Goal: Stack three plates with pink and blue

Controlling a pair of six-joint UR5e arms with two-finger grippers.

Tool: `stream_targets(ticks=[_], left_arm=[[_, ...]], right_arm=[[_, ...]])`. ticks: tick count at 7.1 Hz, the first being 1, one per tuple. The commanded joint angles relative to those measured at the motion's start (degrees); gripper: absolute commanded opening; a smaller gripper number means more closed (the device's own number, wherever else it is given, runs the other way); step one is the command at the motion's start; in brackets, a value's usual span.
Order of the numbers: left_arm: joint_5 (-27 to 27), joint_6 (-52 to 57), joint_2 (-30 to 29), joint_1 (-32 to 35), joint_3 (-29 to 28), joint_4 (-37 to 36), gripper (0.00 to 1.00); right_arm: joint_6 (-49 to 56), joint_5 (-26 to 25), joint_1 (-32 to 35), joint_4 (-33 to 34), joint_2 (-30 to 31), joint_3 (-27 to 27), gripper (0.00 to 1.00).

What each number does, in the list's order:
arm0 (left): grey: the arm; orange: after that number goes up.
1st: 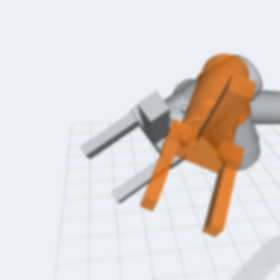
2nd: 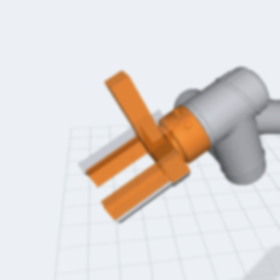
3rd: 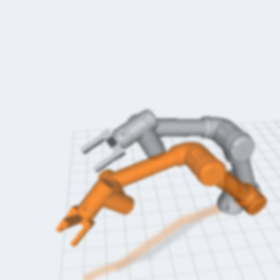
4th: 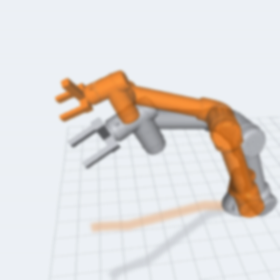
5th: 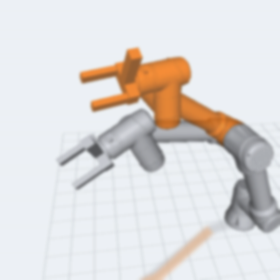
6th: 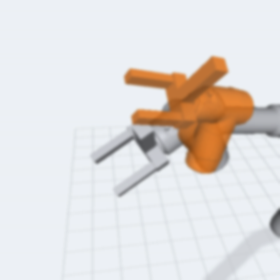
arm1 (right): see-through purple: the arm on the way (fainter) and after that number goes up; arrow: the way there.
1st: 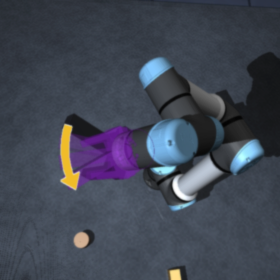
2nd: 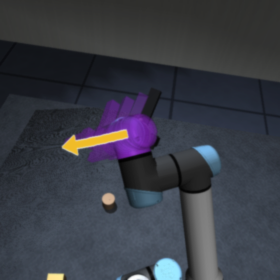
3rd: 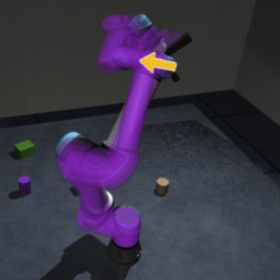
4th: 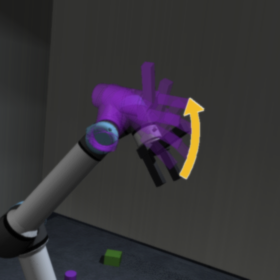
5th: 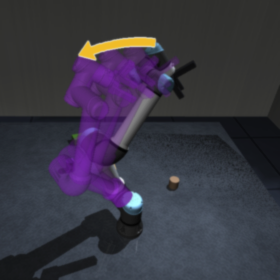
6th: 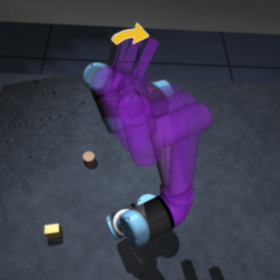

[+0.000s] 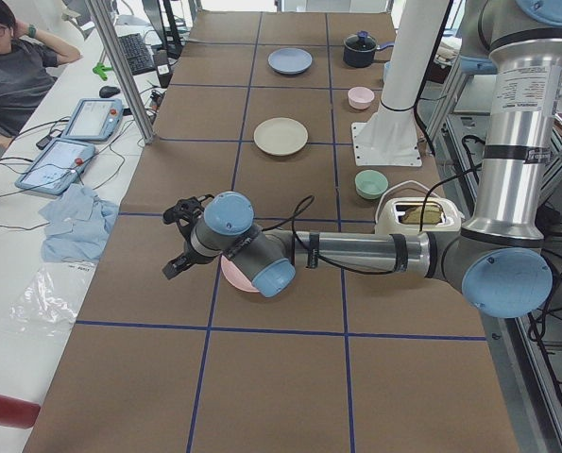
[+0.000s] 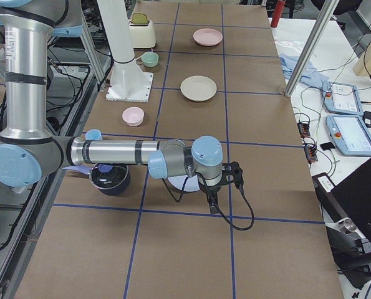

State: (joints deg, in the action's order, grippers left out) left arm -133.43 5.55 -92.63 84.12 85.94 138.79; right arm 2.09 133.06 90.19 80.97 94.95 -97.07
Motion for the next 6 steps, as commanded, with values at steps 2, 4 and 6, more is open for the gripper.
stream_targets(ticks=[2,4,6], left_arm=[[4.0,-23.7,2.2,-12.5,-14.2,25.8,1.0],[9.2,-35.4,4.1,-17.2,-17.6,35.7,0.99],[12.3,-41.7,5.8,-20.3,-17.6,38.8,0.92]], right_arm=[[0.0,-0.2,0.0,-0.7,0.1,-0.1,1.0],[0.0,-0.2,0.0,-1.0,0.1,0.0,1.0],[0.0,-0.2,0.0,-1.0,0.1,0.0,1.0]])
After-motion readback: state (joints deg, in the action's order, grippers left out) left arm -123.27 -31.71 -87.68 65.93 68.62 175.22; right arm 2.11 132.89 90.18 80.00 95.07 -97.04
